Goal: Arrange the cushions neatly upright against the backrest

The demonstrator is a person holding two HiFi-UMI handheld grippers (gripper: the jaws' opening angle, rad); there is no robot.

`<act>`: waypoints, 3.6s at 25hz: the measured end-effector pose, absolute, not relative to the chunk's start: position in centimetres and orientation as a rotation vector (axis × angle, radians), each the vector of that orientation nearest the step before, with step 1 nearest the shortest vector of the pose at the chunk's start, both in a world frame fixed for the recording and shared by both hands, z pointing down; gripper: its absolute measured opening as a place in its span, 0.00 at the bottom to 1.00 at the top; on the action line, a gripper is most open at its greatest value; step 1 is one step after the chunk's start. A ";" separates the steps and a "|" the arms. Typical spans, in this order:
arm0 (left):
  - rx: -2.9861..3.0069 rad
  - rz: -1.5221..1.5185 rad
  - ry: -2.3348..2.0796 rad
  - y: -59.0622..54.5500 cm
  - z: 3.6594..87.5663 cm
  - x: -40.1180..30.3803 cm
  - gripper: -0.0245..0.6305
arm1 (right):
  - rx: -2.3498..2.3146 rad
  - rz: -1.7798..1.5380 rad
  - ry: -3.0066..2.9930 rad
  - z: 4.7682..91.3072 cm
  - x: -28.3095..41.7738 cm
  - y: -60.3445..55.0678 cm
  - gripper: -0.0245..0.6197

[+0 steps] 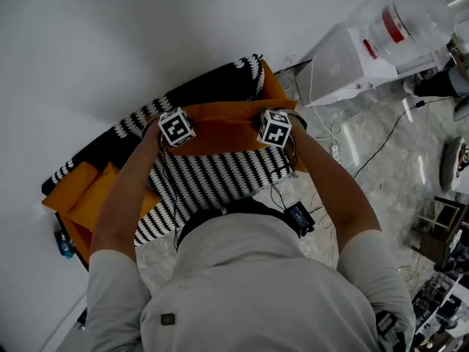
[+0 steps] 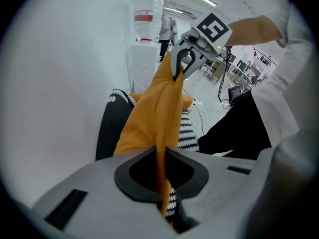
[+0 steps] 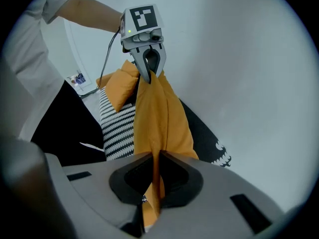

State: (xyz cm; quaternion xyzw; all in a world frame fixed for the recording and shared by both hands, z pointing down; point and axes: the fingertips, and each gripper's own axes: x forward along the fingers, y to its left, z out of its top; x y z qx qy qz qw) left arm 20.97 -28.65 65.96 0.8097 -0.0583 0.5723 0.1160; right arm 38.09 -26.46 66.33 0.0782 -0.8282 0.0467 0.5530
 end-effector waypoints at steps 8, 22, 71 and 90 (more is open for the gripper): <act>2.266 1.660 -0.238 -32.7 72.1 21.4 0.08 | 0.081 0.066 -1.936 71.8 39.0 -32.1 0.10; 2.222 1.620 -0.307 -37.1 79.0 22.7 0.07 | 0.056 0.062 -1.915 78.1 40.0 -37.2 0.10; 2.262 0.974 -0.914 -32.6 71.6 15.8 0.29 | 0.621 0.380 -2.178 71.9 32.8 -33.3 0.29; 2.496 0.491 -1.278 -20.4 50.6 7.6 0.20 | 1.047 0.141 -2.538 48.2 22.6 -20.9 0.14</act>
